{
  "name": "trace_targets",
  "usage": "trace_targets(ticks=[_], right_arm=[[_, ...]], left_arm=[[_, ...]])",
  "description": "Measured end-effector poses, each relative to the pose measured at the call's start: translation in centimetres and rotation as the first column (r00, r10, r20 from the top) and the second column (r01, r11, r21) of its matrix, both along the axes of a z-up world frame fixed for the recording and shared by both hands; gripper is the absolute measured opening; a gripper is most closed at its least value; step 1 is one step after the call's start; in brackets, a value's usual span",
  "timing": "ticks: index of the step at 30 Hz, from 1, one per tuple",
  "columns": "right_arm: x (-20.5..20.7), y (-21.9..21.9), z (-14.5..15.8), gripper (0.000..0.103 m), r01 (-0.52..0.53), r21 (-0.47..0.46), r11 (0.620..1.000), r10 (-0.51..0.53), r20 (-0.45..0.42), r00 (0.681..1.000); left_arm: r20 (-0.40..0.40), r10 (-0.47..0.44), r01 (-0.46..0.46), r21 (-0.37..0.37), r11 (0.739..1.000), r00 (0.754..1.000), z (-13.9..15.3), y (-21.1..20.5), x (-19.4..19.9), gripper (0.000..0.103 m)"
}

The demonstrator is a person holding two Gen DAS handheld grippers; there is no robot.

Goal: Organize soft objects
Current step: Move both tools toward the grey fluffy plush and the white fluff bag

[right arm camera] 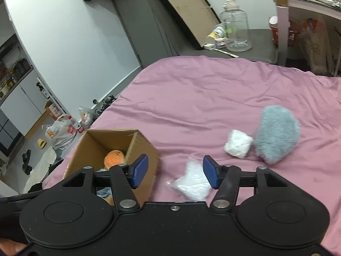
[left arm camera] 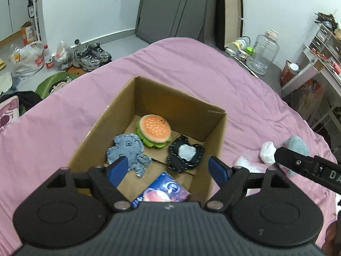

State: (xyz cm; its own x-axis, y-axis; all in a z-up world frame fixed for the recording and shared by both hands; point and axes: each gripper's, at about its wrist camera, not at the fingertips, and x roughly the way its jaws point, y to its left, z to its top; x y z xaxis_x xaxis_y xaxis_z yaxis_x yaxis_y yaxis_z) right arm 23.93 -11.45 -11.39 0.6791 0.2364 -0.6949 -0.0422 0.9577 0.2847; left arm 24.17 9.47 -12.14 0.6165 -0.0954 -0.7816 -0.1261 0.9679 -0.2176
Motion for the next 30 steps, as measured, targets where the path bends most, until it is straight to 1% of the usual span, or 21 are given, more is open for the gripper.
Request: trace_targets(ticks=[2,3,5,9,14,17,18,20,22,27,30], right_arm=[[-0.1,-1.1,0.0,0.063,0.017,0.009,1.0,-0.017,-0.001,1.0],[-0.1,-1.6,0.1,0.064,0.023,0.015,1.0,-0.023,-0.001,1.0],[-0.1,-2.5,0.2,0.067,0.04,0.024,0.999,-0.04,0.0,0.999],[-0.1,-4.1,0.4,0.075,0.063,0.047,0.997,-0.063,0.002,0.998],[0.0,-6.3,0.3,0.08,0.094,0.073,0.993,-0.093,-0.008,0.996],[0.1,-7.2,0.0,0.089,0.112,0.079,0.991,-0.111,-0.02,0.994],[0.2,-7.6,-0.1,0.091,0.119,0.075,0.99,-0.117,-0.023,0.993],[0.2,-8.2,-0.2,0.092,0.131,0.08,0.988,-0.129,-0.028,0.991],[0.3,-9.0,-0.4,0.093,0.141,0.1,0.985,-0.138,-0.038,0.99],[0.4,-10.7,-0.9,0.093,0.159,0.134,0.978,-0.152,-0.061,0.986],[0.4,-11.6,-1.0,0.093,0.16,0.148,0.976,-0.153,-0.058,0.986]], left_arm=[[0.002,-0.005,0.005,0.011,1.0,1.0,0.5,-0.5,-0.2,0.082],[0.003,-0.002,0.002,0.02,1.0,1.0,0.7,-0.7,-0.2,0.086],[0.013,0.004,-0.005,0.03,1.0,1.0,1.2,-1.1,-0.4,0.09],[0.026,0.012,-0.014,0.059,0.998,1.0,2.3,-2.5,-0.4,0.092],[0.041,0.002,-0.005,0.073,0.997,0.999,3.2,-4.3,-0.1,0.094],[0.049,-0.007,0.002,0.082,0.997,0.999,3.5,-5.4,0.0,0.095],[0.054,-0.009,0.004,0.085,0.996,0.999,3.5,-5.7,-0.1,0.097],[0.069,-0.006,-0.001,0.1,0.995,0.998,3.7,-6.6,-0.1,0.101],[0.077,-0.007,-0.001,0.106,0.994,0.997,3.8,-7.1,0.0,0.103],[0.091,-0.016,0.004,0.134,0.991,0.996,4.0,-8.9,0.4,0.103],[0.093,-0.021,0.008,0.139,0.99,0.995,3.9,-10.0,0.8,0.103]])
